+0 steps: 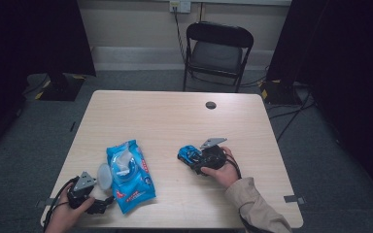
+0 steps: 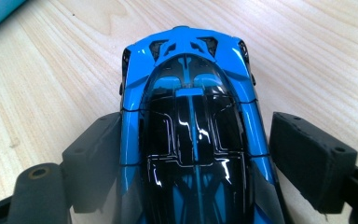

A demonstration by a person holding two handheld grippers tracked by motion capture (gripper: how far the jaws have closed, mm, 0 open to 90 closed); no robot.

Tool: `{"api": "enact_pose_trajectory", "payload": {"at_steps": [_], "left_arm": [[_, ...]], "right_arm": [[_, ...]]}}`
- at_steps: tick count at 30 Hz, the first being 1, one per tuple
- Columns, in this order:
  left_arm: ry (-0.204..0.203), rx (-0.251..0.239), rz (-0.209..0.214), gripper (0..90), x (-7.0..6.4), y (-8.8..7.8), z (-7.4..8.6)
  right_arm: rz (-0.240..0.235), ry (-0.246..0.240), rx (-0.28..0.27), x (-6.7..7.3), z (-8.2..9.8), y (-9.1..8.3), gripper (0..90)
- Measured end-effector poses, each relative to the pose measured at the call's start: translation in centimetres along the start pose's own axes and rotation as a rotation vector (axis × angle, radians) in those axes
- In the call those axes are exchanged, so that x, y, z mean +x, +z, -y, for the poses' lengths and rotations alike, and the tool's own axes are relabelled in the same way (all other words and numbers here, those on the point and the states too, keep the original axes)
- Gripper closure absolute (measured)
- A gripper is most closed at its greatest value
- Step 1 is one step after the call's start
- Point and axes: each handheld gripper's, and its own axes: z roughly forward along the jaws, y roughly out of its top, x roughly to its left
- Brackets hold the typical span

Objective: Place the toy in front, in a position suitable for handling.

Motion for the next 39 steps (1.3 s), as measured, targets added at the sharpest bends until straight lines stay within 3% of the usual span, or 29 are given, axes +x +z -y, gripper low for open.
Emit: {"api": "enact_pose_trajectory", "payload": {"at_steps": [14, 24, 32, 35, 39], "left_arm": [[0.0, 0.0, 0.0, 0.0, 0.0, 0.0, 0.0], [-0.002, 0.0, -0.001, 0.0, 0.0, 0.0, 0.0], [0.0, 0.002, -0.002, 0.0, 0.0, -0.1, 0.0], [-0.002, 0.001, -0.002, 0.0, -0.1, -0.1, 0.0], [-0.001, 0.001, -0.002, 0.0, 0.0, -0.1, 0.0]], "right_arm": [[-0.001, -0.022, -0.022, 0.1, 0.5, -0.4, 17.4], [0.004, -0.016, -0.052, -0.1, 0.5, -1.8, 15.8], [0.022, -0.023, -0.06, 0.1, 2.7, -3.7, 14.9], [0.016, -0.001, -0.053, 0.1, 4.1, -3.7, 14.9], [0.019, -0.003, -0.056, 0.3, 4.4, -3.5, 14.9]]}}
